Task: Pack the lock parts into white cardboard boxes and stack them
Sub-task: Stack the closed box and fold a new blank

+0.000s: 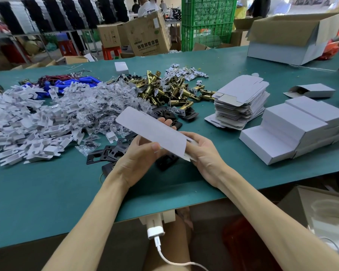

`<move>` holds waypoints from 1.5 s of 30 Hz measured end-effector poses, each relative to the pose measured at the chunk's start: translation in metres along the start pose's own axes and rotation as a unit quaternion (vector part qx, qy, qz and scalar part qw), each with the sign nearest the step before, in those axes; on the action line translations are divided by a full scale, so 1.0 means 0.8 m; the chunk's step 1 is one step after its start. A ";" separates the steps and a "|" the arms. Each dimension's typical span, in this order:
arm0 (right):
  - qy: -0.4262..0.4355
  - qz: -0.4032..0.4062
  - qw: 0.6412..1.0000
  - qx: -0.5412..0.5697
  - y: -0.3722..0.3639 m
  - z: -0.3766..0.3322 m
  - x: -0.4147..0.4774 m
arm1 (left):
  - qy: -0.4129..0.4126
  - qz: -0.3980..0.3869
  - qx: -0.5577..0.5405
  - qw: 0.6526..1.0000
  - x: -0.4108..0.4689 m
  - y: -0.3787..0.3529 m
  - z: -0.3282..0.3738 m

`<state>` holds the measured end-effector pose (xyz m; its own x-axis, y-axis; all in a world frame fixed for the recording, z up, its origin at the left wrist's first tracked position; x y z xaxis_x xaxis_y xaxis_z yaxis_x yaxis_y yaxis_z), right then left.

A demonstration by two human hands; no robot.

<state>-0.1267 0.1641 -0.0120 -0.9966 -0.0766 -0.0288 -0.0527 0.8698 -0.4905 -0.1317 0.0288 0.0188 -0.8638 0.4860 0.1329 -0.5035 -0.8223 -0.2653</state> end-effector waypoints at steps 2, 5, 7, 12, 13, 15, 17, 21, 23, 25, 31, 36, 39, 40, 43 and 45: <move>0.007 0.003 1.000 -0.007 0.001 0.000 0.000 | 0.007 0.023 -0.008 1.000 0.001 0.007 -0.003; 0.019 0.000 1.000 -0.012 -0.001 -0.002 0.000 | 0.003 0.059 -0.007 0.998 0.002 0.020 -0.006; 0.019 -0.004 1.000 -0.009 -0.002 -0.003 -0.001 | 0.009 0.096 -0.010 0.995 0.002 0.029 -0.009; 0.011 -0.016 1.000 0.008 0.001 0.000 0.004 | 0.026 0.170 -0.043 0.984 0.004 0.047 -0.018; 0.006 -0.022 1.000 -0.001 0.001 0.002 0.004 | 0.030 0.184 -0.043 0.982 0.004 0.051 -0.022; -0.001 -0.044 0.999 -0.027 -0.003 0.005 0.004 | 0.038 0.208 -0.043 0.976 0.004 0.059 -0.027; 0.001 -0.058 0.997 -0.041 -0.008 0.006 0.004 | 0.042 0.218 -0.040 0.974 0.004 0.063 -0.030; 0.010 -0.030 0.997 -0.077 -0.008 0.005 0.003 | 0.058 0.208 -0.003 0.976 0.004 0.061 -0.033; 0.031 -0.026 0.991 -0.124 -0.009 0.003 0.001 | 0.066 0.186 0.027 0.980 0.004 0.052 -0.035; 0.049 -0.017 0.988 -0.143 -0.006 0.001 0.001 | 0.066 0.175 0.036 0.982 0.004 0.046 -0.036; 0.045 0.011 0.989 -0.143 0.002 0.000 0.001 | 0.072 0.187 0.031 0.979 0.002 0.045 -0.038; 0.045 0.005 0.988 -0.146 -0.002 -0.001 -0.002 | 0.069 0.198 0.023 0.978 0.003 0.050 -0.039; 0.048 0.004 0.989 -0.142 -0.006 -0.003 -0.004 | 0.070 0.186 0.040 0.979 0.004 0.049 -0.042; 0.052 0.005 0.988 -0.147 -0.006 -0.004 -0.005 | 0.070 0.186 0.044 0.979 0.005 0.049 -0.043; 0.064 0.036 0.987 -0.144 0.002 -0.007 -0.006 | 0.066 0.174 0.062 0.981 0.006 0.044 -0.042; 0.071 0.069 0.988 -0.122 0.012 -0.009 -0.006 | 0.058 0.155 0.067 0.984 0.008 0.039 -0.042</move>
<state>-0.1231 0.1766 -0.0102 -0.9932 0.1044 0.0508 0.0874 0.9603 -0.2649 -0.1522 0.0161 -0.0207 -0.9721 0.2298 -0.0474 -0.2207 -0.9641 -0.1473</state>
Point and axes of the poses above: each hand's wrist, its own x-axis towards the middle knuckle, its own y-axis out of the back of the hand, z = x × y, the point moved 10 cm from there along x, towards the middle knuckle, and after that the axes turned 8 degrees about x, right-handed, at the moved point
